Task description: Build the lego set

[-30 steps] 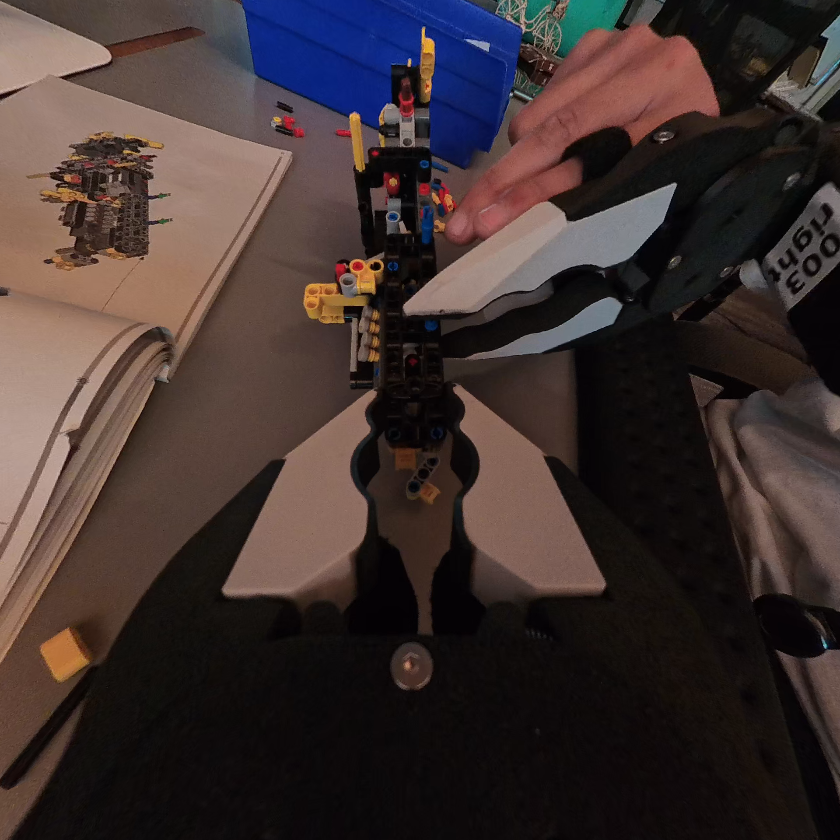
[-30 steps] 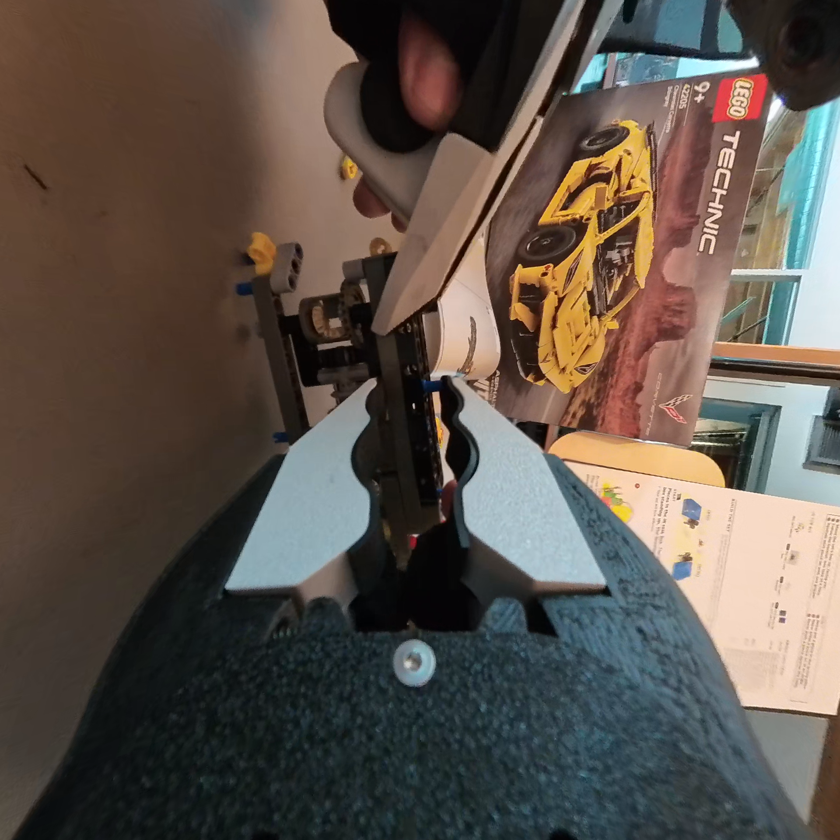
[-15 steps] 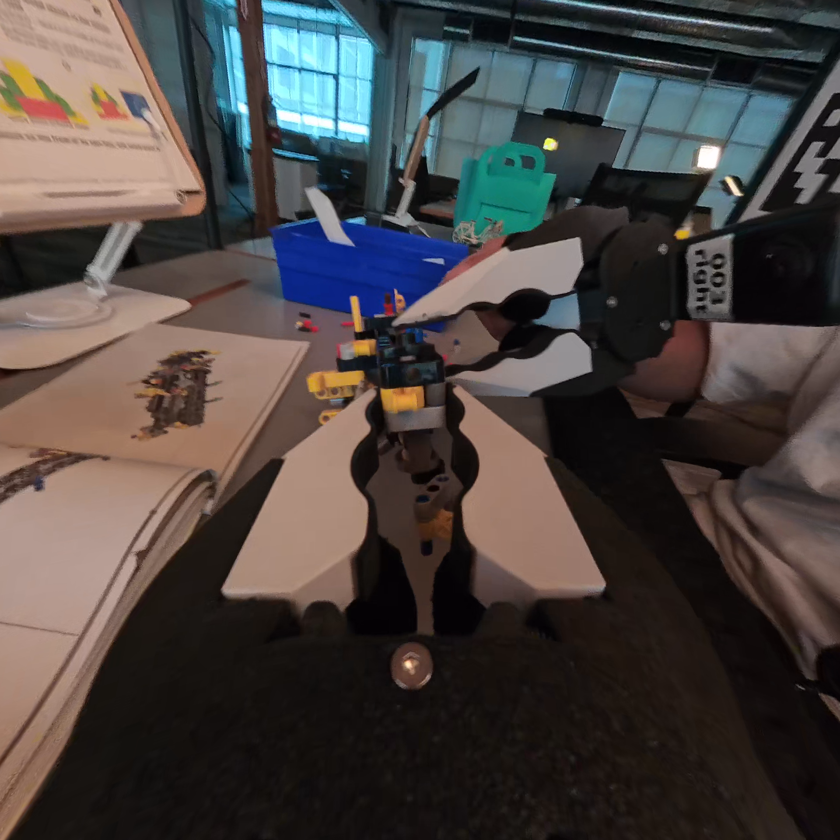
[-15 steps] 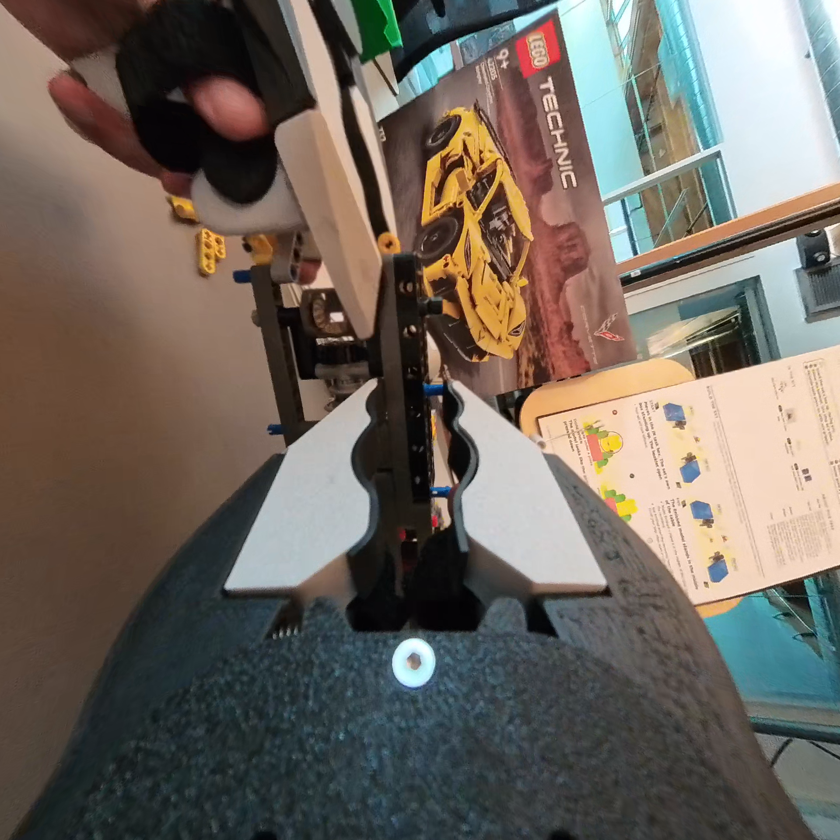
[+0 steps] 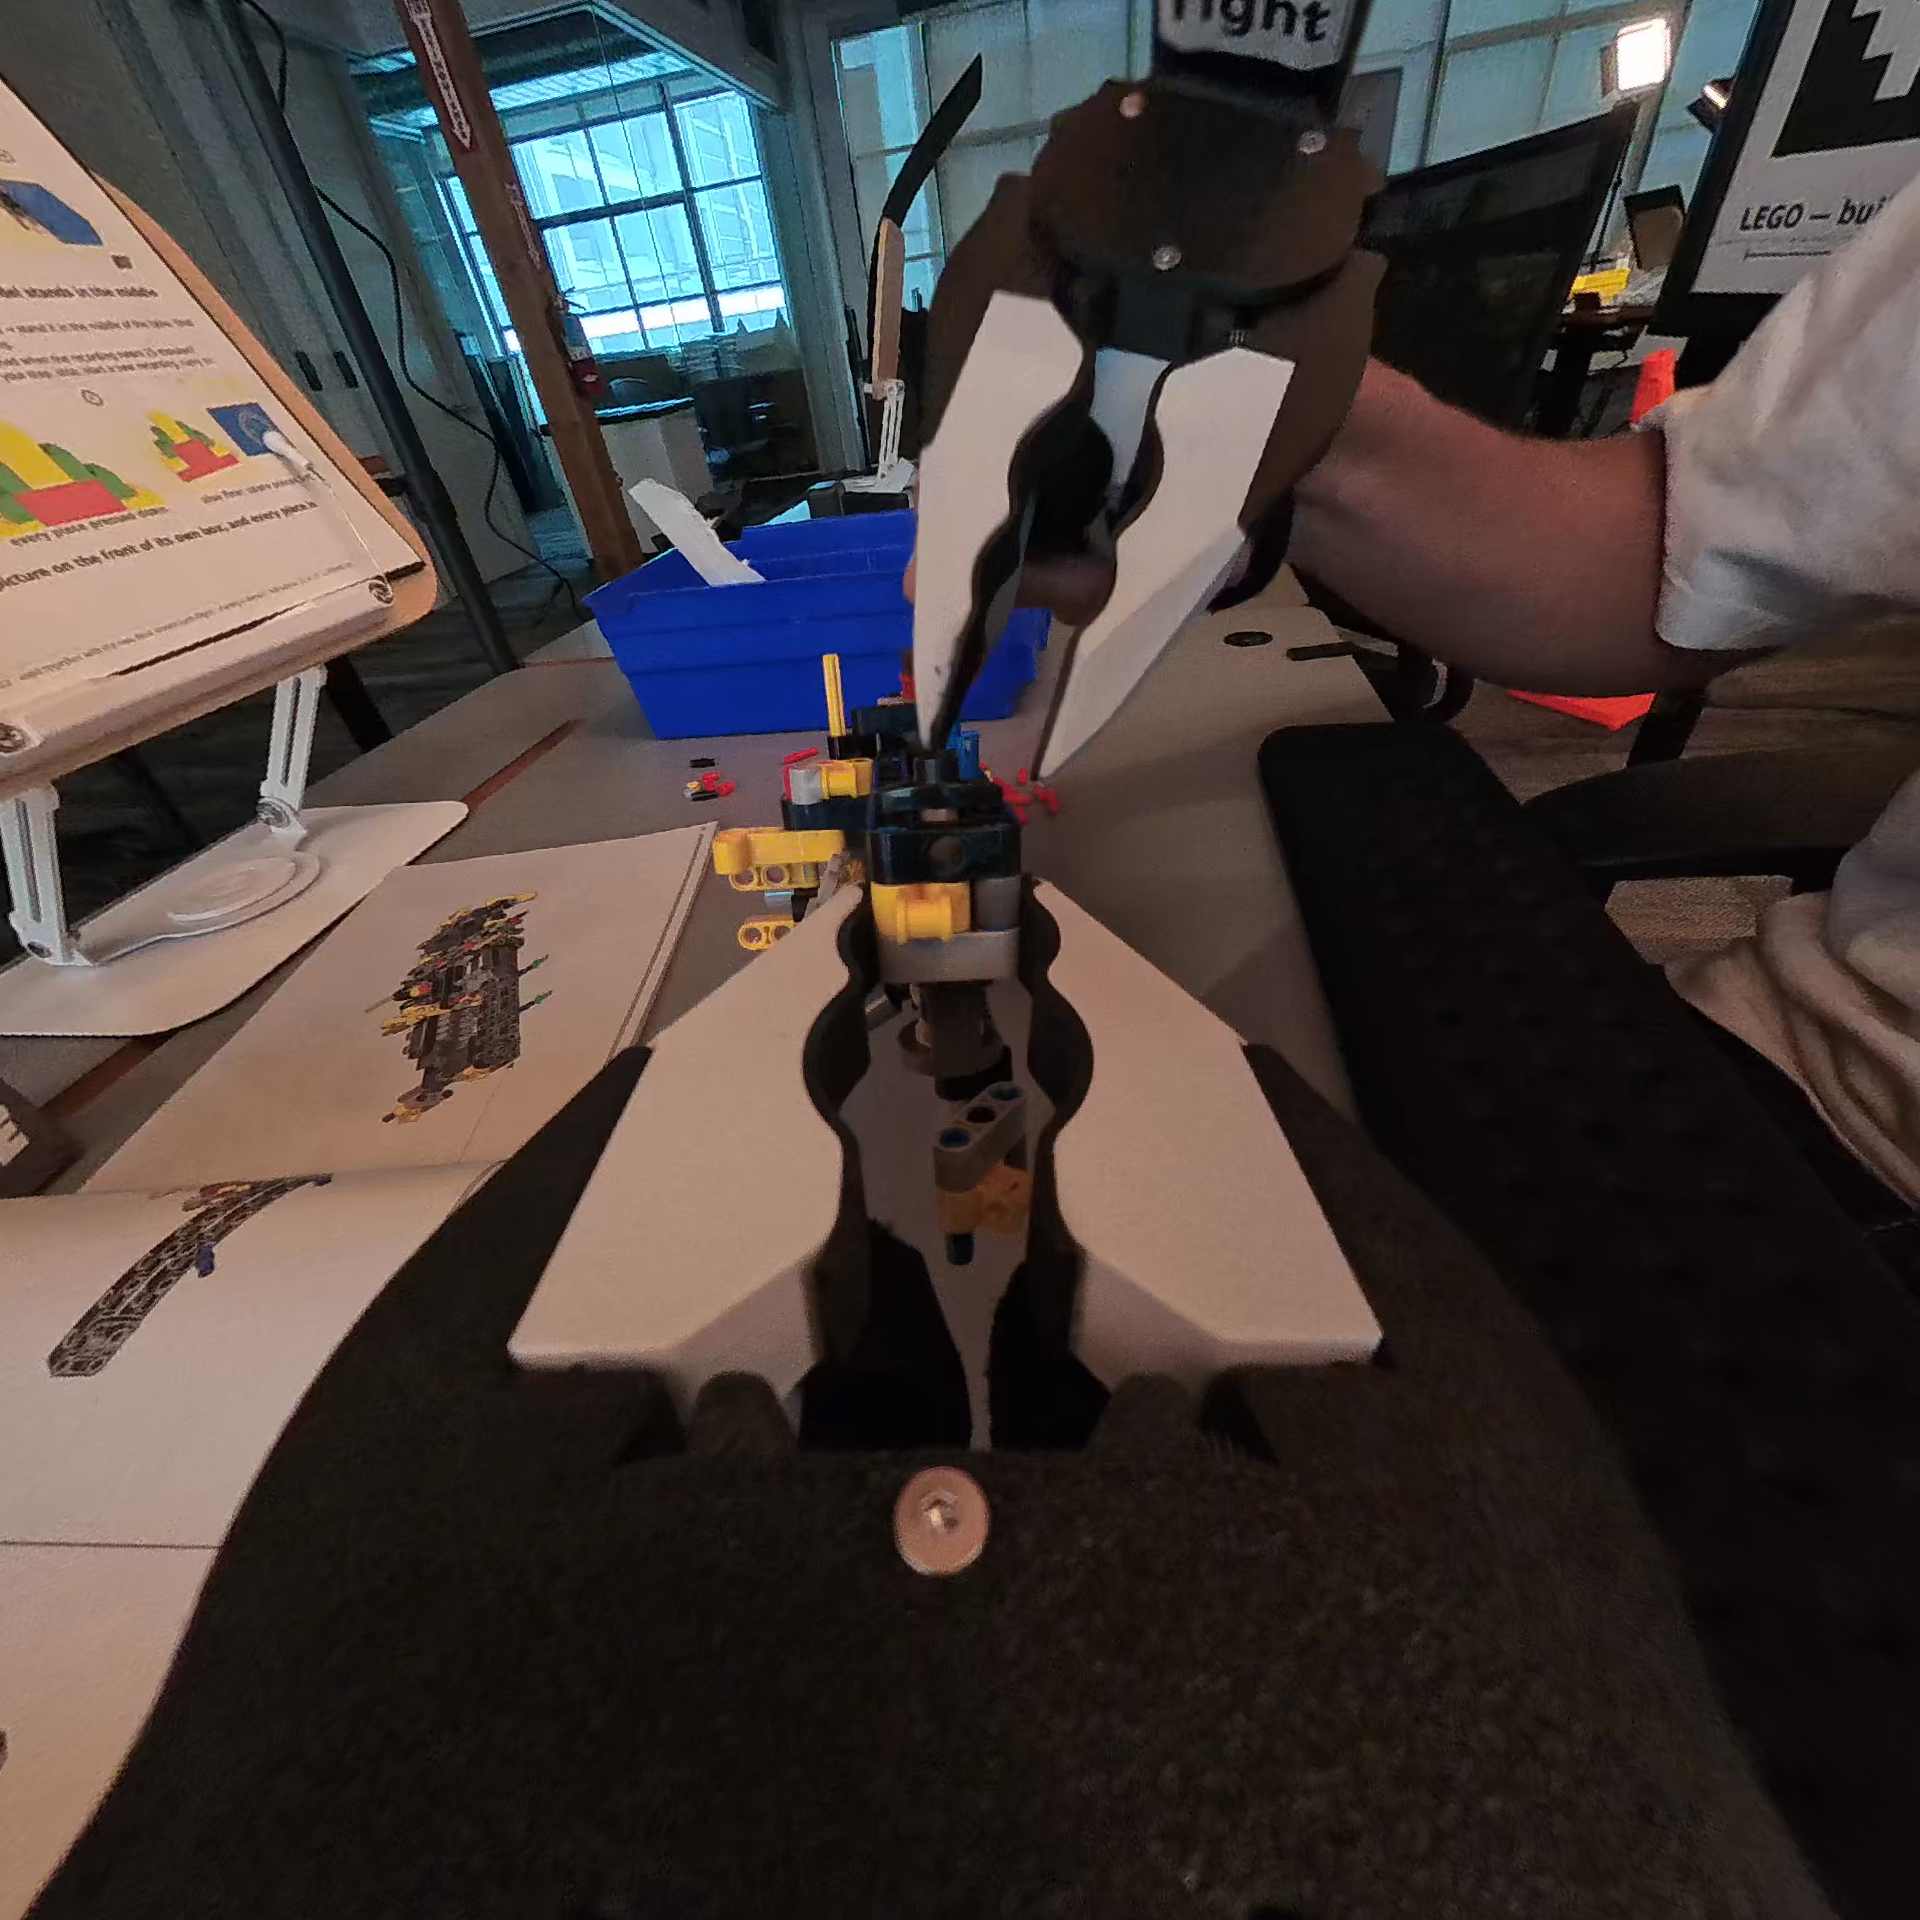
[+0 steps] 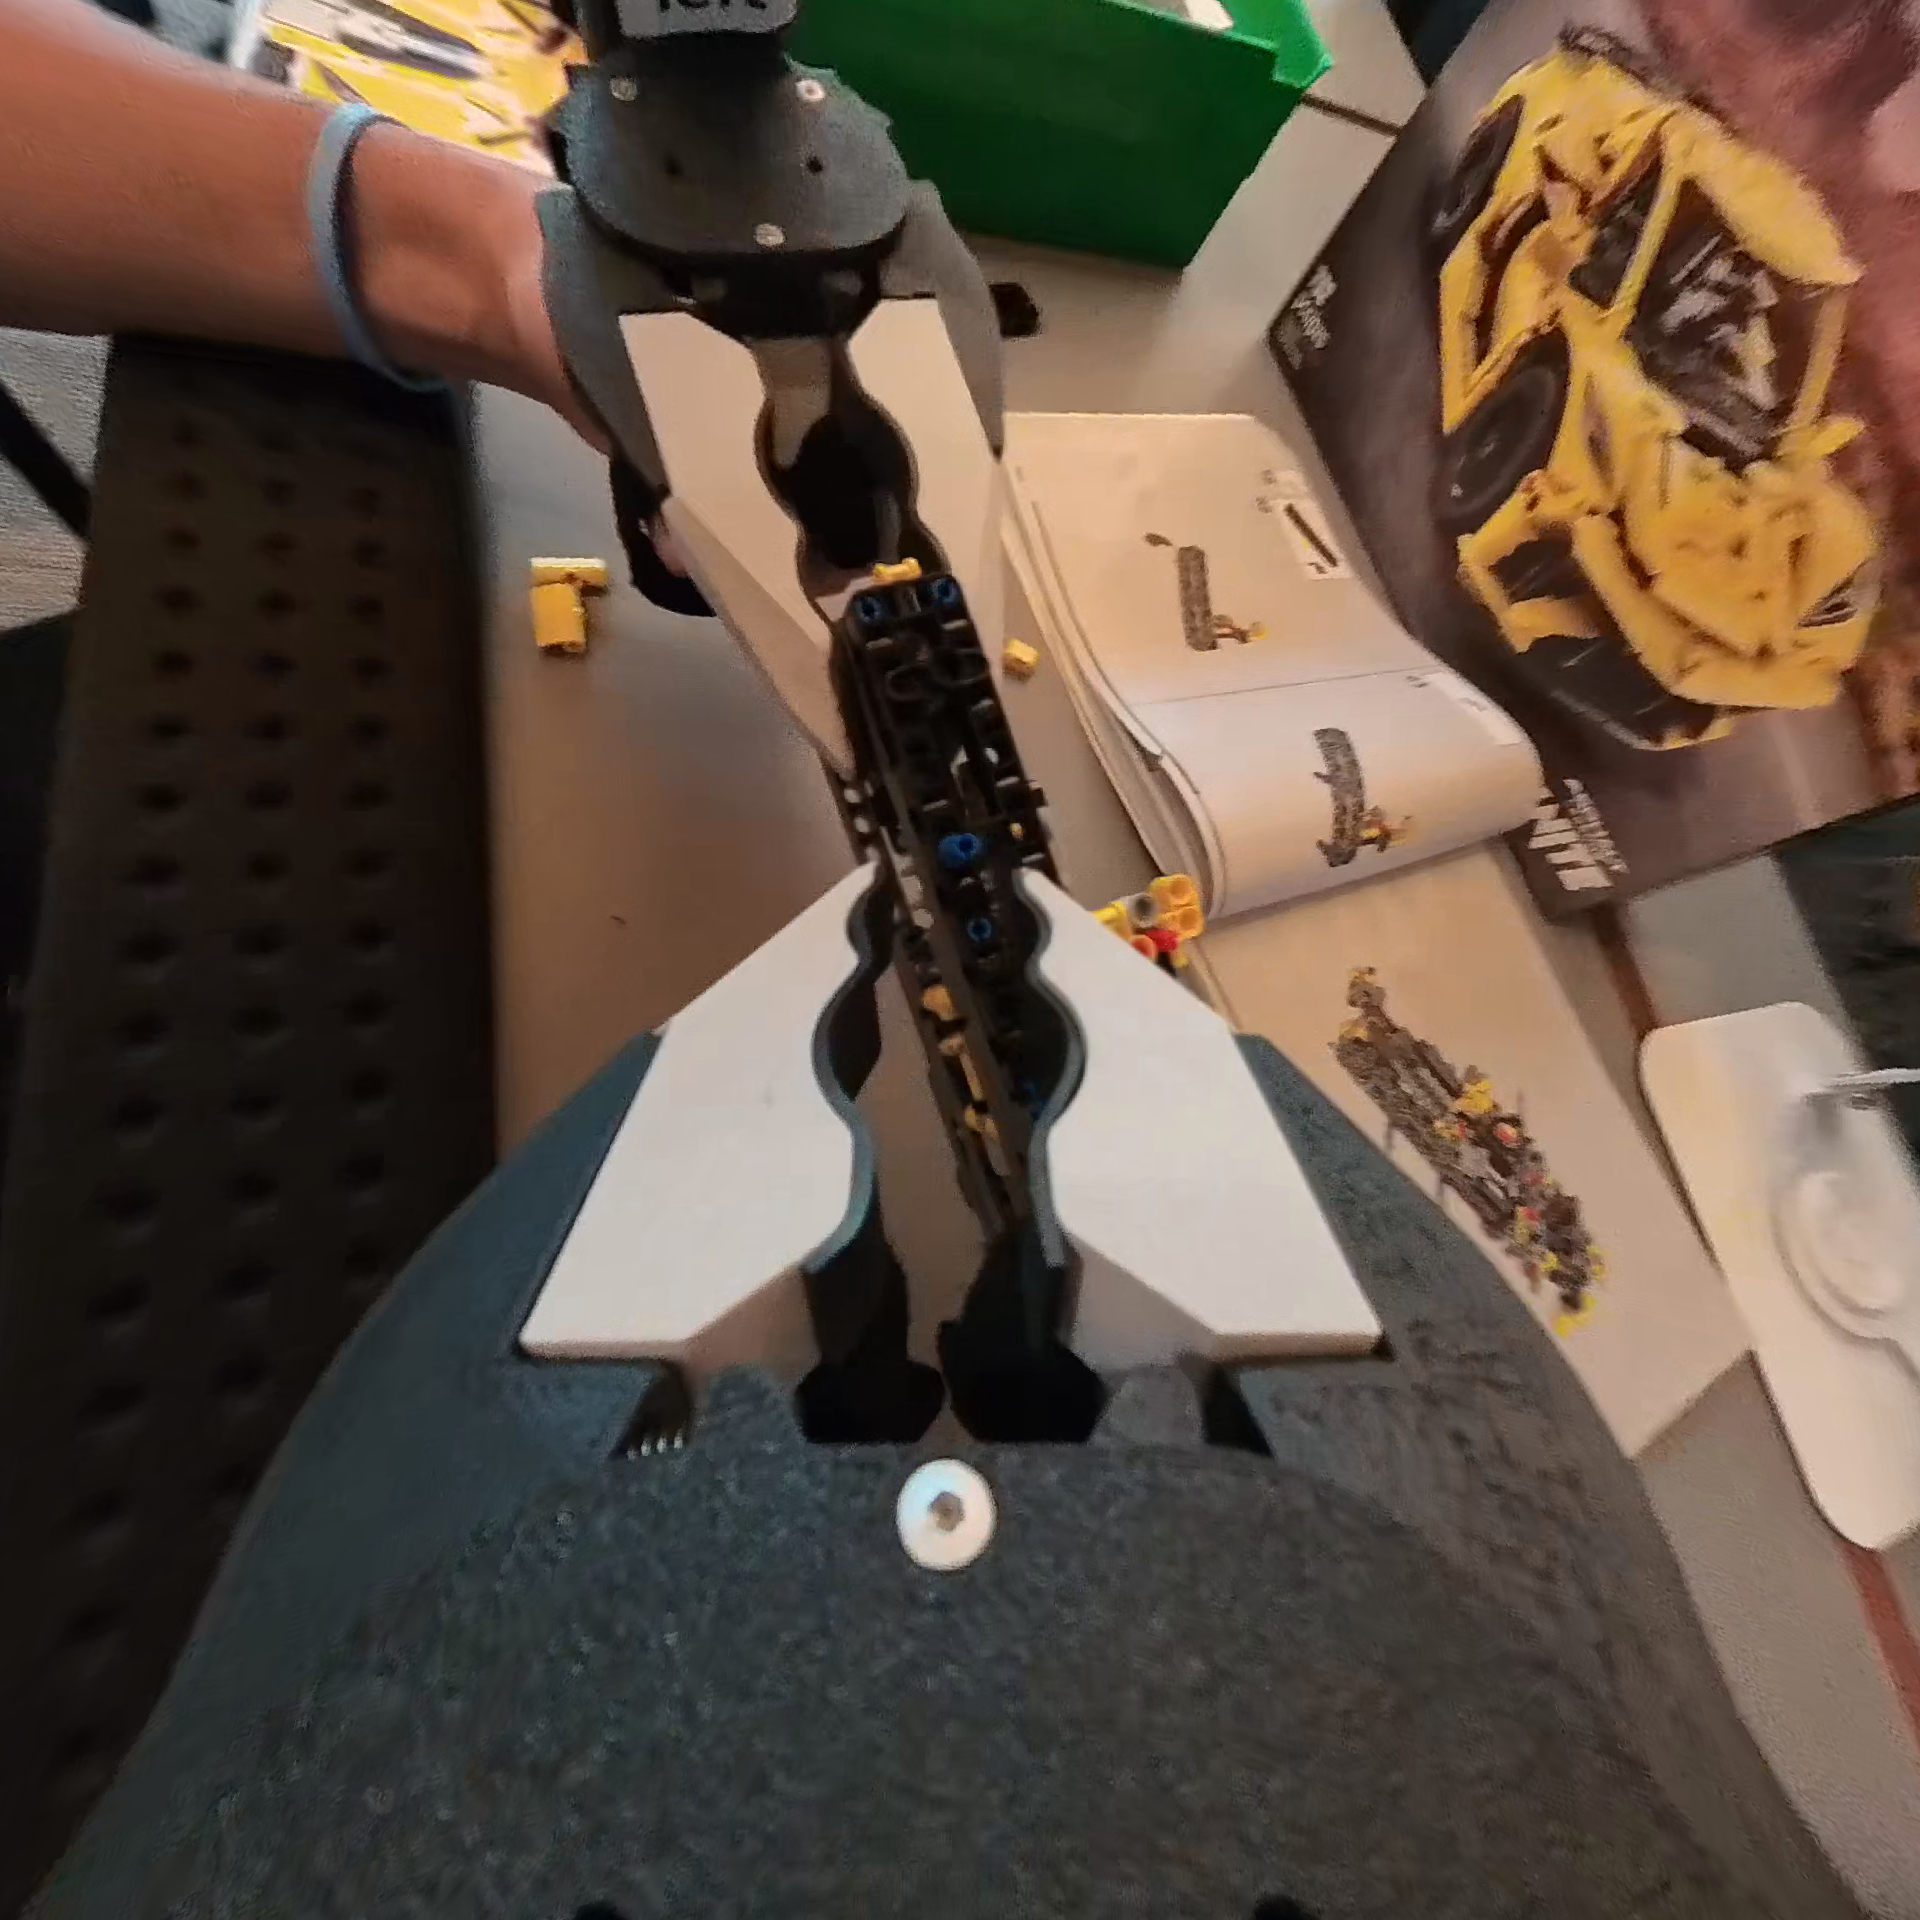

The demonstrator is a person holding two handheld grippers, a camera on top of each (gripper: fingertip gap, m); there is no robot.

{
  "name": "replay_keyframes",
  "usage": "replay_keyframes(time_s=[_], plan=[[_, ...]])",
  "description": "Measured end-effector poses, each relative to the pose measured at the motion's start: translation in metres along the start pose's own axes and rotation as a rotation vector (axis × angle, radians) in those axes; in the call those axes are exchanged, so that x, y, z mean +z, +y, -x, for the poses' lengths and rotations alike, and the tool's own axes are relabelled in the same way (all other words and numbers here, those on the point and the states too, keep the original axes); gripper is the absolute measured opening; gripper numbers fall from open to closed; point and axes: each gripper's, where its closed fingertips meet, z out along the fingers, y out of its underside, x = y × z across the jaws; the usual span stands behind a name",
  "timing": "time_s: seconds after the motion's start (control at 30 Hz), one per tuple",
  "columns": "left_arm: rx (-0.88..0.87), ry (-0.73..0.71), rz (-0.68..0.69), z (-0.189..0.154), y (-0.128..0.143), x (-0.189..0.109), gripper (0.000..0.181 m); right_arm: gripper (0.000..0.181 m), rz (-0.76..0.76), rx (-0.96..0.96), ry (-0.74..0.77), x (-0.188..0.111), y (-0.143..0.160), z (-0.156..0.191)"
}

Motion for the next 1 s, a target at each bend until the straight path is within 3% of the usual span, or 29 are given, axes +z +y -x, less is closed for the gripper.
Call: replay_keyframes(time_s=[0.33, 0.47, 0.63, 0.87, 1.0], plan=[[0.002, 0.002, -0.012, -0.001, -0.002, 0.0, 0.026, 0.012, -0.114, 0.116, -0.045, 0.007, -0.001, -0.001], [-0.02, 0.013, -0.015, -0.002, -0.002, 0.0, 0.026, 0.024, -0.188, 0.075, -0.088, -0.001, -0.026, 0.006], [-0.008, 0.018, -0.017, -0.004, -0.003, 0.001, 0.026, 0.044, -0.062, -0.061, -0.162, 0.021, -0.035, 0.009], [-0.013, 0.009, 0.01, -0.002, 0.001, 0.0, 0.026, 0.025, -0.024, -0.097, -0.32, 0.036, -0.038, 0.013], [-0.036, 0.012, 0.01, -0.001, 0.003, 0.0, 0.026, 0.024, -0.046, -0.07, -0.355, 0.038, -0.038, 0.012]])
